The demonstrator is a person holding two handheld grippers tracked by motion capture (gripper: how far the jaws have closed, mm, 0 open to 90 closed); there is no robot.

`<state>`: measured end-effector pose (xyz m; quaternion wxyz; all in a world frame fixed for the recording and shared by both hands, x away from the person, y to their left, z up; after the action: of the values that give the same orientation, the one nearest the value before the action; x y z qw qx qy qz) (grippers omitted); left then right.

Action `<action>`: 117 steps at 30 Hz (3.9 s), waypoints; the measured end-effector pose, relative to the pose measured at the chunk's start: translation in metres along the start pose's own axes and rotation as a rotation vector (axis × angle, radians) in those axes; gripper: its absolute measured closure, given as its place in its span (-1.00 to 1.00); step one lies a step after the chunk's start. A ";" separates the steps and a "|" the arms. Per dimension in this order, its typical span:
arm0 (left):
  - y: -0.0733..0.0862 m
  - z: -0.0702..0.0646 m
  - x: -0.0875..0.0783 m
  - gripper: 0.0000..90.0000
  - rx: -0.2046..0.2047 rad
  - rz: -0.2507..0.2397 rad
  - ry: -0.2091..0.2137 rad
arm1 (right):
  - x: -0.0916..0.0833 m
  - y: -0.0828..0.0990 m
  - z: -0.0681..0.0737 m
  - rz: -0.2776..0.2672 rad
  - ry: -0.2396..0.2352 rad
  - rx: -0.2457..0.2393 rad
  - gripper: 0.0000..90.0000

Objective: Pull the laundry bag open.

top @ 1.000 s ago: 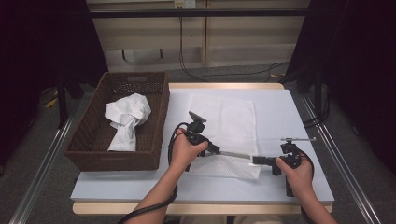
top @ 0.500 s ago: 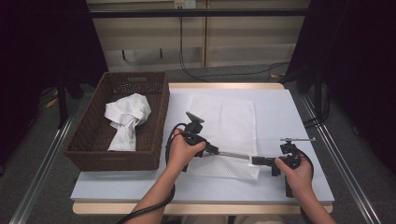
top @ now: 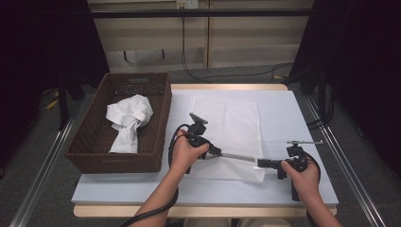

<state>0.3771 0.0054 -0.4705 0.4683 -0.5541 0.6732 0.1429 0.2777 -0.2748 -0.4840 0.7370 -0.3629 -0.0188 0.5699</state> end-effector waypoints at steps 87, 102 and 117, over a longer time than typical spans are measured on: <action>-0.002 0.002 -0.006 0.94 0.009 0.007 -0.005 | -0.025 0.005 -0.007 -0.026 -0.001 0.036 0.95; -0.001 0.004 -0.007 0.93 0.017 0.021 -0.017 | -0.023 0.006 -0.008 -0.016 -0.010 0.046 0.95; 0.001 0.006 -0.008 0.93 -0.005 0.019 -0.027 | -0.026 0.006 -0.009 -0.018 -0.012 0.049 0.95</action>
<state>0.3790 0.0152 -0.4674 0.4746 -0.5470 0.6715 0.1567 0.2678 -0.3008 -0.4836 0.7506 -0.3410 -0.0124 0.5658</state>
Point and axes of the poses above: each handheld gripper's, and its own axes: x roughly forward along the jaws, y roughly out of its underside, z roughly to its left, the point moved 3 cm from there along x, roughly forward along the jaws, and after that the axes turned 13 degrees about -y, right-handed, at the moved point
